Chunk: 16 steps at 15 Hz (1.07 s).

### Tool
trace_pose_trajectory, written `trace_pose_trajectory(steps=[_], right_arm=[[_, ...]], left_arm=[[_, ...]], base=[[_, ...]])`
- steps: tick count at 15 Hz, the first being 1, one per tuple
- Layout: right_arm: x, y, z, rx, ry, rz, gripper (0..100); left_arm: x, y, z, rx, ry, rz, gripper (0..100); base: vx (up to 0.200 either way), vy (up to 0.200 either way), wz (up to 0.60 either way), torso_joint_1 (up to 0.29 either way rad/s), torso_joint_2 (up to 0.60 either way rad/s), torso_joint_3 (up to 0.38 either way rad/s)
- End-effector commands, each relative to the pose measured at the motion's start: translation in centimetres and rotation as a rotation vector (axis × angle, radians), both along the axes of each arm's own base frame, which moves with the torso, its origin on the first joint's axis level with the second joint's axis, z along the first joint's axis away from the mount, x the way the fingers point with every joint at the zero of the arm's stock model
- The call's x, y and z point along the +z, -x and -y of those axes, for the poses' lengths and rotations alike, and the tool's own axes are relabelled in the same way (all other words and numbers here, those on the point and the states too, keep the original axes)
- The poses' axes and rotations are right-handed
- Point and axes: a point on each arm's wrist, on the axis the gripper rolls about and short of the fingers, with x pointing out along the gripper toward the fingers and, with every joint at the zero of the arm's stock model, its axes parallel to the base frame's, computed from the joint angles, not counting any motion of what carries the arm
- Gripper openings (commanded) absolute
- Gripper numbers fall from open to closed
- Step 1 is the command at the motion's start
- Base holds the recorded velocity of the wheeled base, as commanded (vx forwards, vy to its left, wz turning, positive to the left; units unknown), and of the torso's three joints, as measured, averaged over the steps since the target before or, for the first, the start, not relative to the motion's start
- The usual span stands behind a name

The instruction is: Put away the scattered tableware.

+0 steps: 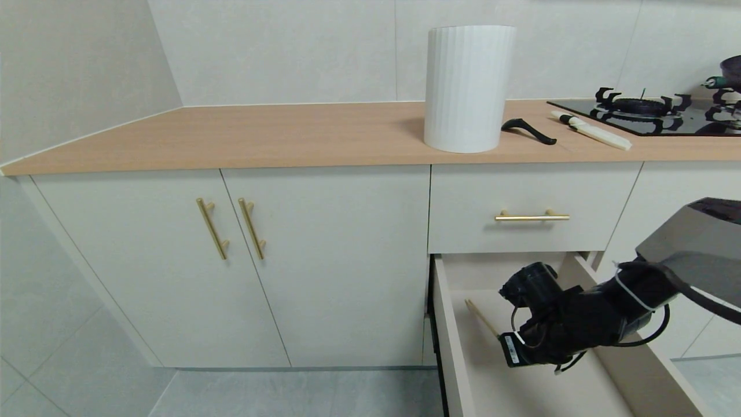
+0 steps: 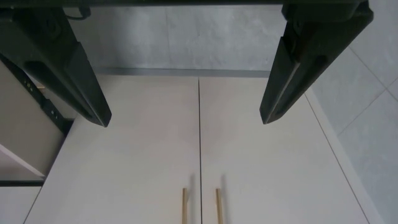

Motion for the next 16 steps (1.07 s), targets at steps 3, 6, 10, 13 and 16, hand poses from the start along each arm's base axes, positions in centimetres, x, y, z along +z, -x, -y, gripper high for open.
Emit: trace_pose_trajectory(steps=[3, 6, 10, 13, 16], right_arm=[[-4.16, -0.85, -0.95, -0.013, 0.064, 0.018, 0], [-4.06, -0.93, -0.99, -0.014, 0.061, 0.028, 0], [-4.03, -0.9, -0.97, -0.015, 0.06, 0.028, 0], [-3.95, -0.87, -0.96, -0.015, 0.059, 0.029, 100], [-3.7, -0.75, -0.97, -0.012, 0.059, 0.032, 100]], left_arm=[[0.0, 0.0, 0.0, 0.0, 0.0, 0.0, 100], [0.0, 0.0, 0.0, 0.0, 0.0, 0.0, 100], [0.01, 0.0, 0.0, 0.0, 0.0, 0.001, 100], [0.01, 0.0, 0.0, 0.0, 0.0, 0.001, 100], [0.0, 0.0, 0.0, 0.0, 0.0, 0.0, 100]], base=[[0.0, 0.0, 0.0, 0.0, 0.0, 0.0], [0.0, 0.0, 0.0, 0.0, 0.0, 0.0], [0.0, 0.0, 0.0, 0.0, 0.0, 0.0], [0.0, 0.0, 0.0, 0.0, 0.0, 0.0], [0.0, 0.0, 0.0, 0.0, 0.0, 0.0]])
